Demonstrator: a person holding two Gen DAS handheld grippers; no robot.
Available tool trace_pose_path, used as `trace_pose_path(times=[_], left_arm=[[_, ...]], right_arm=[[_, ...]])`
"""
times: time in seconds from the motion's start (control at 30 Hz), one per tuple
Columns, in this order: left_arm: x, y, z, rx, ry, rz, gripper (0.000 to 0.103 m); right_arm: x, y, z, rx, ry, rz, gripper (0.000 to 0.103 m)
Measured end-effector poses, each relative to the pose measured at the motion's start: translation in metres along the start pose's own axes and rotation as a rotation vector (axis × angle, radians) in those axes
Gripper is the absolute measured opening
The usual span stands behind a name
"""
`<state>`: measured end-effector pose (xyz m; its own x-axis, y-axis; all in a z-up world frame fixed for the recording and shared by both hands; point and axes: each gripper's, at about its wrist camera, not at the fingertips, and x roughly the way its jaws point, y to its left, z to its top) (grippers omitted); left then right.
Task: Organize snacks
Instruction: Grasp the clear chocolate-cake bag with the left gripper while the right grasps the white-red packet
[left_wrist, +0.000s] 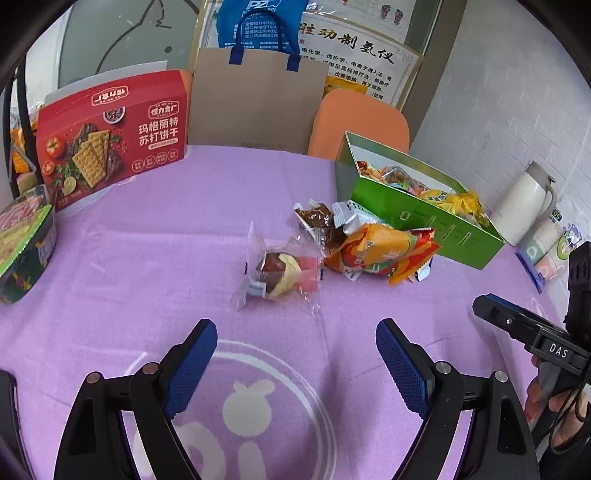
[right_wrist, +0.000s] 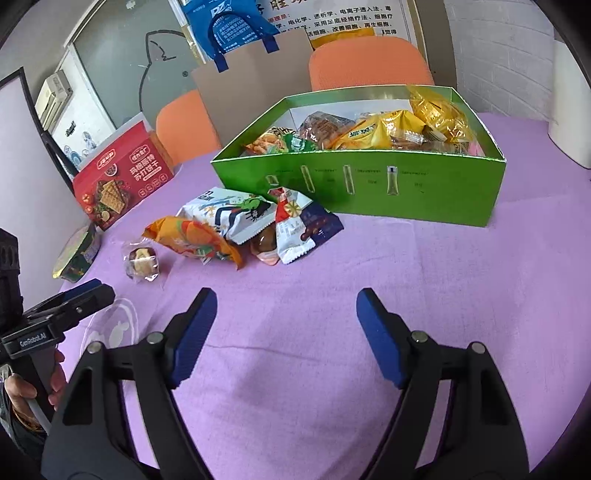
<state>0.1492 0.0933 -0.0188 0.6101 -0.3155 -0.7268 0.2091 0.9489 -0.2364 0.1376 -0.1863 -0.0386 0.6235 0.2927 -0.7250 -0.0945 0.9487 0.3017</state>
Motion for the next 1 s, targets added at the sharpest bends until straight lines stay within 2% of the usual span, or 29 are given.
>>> trace_pose_path(times=[0.27,0.4,0.5,0.6,0.67,0.7,0.73,0.9,0.93,1.0], left_arm=[[0.034,0.005,0.027,0.017,0.03,-0.019,0.089],[0.049,0.005,0.031,0.042,0.043,-0.026,0.088],[0.059,0.006,0.032,0.052,0.059,-0.025,0.082],[0.065,0.011,0.032,0.031,0.058,-0.029,0.079],[0.069,0.016,0.032,0.014,0.065,-0.037,0.072],[0.069,0.018,0.032,0.01,0.059,-0.042,0.071],[0.069,0.018,0.032,0.009,0.059,-0.042,0.068],[0.065,0.022,0.031,-0.027,0.059,-0.055,0.052],[0.063,0.021,0.031,-0.025,0.057,-0.051,0.045],[0.059,0.02,0.03,-0.02,0.06,-0.044,0.044]], right_arm=[[0.046,-0.008,0.036,0.035,0.029,-0.05,0.077],[0.063,-0.001,0.043,-0.005,0.041,-0.058,0.071],[0.073,0.001,0.044,-0.01,0.053,-0.063,0.059],[0.076,-0.001,0.044,-0.021,0.047,-0.078,0.053],[0.075,0.001,0.043,-0.037,0.05,-0.072,0.047],[0.073,0.002,0.043,-0.044,0.047,-0.067,0.035],[0.073,0.004,0.043,-0.05,0.047,-0.074,0.032],[0.063,0.003,0.033,-0.041,0.032,-0.063,0.028],[0.06,0.002,0.032,-0.037,0.028,-0.059,0.028],[0.052,0.002,0.029,-0.031,0.016,-0.056,0.028]])
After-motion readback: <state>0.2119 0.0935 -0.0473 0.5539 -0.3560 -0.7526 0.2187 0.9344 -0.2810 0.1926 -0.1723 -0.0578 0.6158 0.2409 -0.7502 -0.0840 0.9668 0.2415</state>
